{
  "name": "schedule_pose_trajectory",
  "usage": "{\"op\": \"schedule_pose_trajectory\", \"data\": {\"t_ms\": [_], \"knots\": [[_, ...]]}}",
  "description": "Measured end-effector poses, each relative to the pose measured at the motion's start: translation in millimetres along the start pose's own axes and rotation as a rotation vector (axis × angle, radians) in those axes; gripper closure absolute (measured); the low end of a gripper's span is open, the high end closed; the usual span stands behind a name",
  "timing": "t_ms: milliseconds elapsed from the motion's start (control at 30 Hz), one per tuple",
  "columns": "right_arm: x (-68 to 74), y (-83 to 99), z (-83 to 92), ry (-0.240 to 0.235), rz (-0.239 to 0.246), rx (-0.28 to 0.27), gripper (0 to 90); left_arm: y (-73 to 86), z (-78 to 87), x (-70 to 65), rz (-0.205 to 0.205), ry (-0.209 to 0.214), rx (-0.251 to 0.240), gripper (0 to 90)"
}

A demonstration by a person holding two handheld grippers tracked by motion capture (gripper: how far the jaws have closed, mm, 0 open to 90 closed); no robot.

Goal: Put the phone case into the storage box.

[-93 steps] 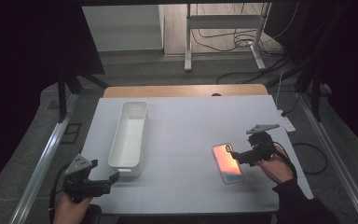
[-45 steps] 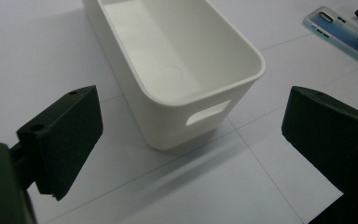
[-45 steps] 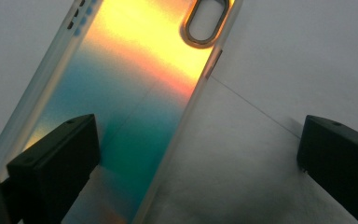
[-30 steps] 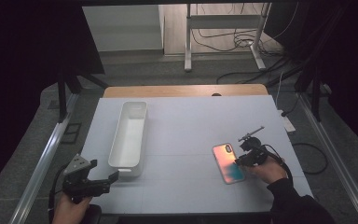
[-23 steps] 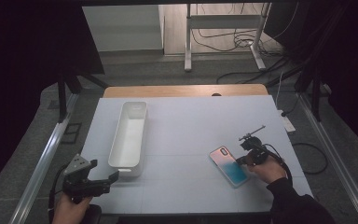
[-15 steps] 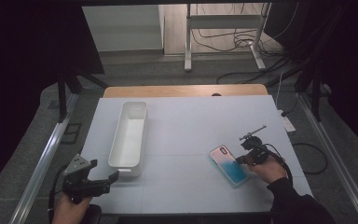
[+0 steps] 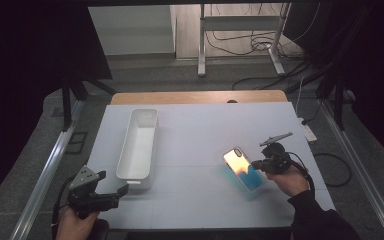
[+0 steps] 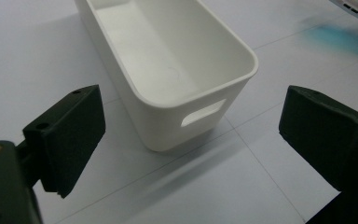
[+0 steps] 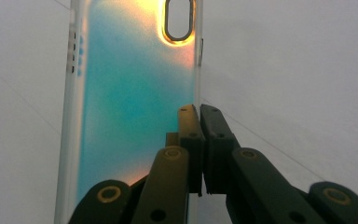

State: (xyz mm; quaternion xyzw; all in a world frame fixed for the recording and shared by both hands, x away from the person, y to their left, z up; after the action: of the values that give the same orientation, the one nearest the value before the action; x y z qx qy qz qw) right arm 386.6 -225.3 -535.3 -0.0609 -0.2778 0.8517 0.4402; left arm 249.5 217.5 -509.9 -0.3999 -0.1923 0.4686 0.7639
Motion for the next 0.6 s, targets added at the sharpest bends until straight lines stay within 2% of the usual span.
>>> {"op": "schedule_pose_trajectory", "data": {"t_ms": [167,300,433,600], "knots": [[2.5,-4.9,5.7,0.009,0.011,-0.04,87.5,-0.4,0.9,-0.3,-0.005,0.007,-0.009,3.4],[5.2,-9.2,11.6,0.009,0.023,-0.075,87.5,-1.4,3.6,-1.2,-0.004,0.033,-0.038,0.2],[9.3,-11.6,14.5,-0.002,0.029,-0.095,87.5,-1.9,3.1,-1.2,0.007,0.028,-0.033,0.0],[16.1,-14.3,17.4,-0.011,0.046,-0.113,87.5,-4.9,3.0,-4.2,0.004,0.045,-0.032,0.0]]}}
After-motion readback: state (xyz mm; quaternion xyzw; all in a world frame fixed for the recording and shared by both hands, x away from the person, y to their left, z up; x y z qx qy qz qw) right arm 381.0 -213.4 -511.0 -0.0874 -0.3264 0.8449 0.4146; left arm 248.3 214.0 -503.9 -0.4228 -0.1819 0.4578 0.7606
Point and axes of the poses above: each handheld gripper's, and its own axes: z roughly backward along the jaws, y roughly out of its underside, x roughly to its left, the point moved 8 cm from there along -z, roughly forward along the jaws, and after that the axes turned 4 degrees about -z, right-handed, at the moved point
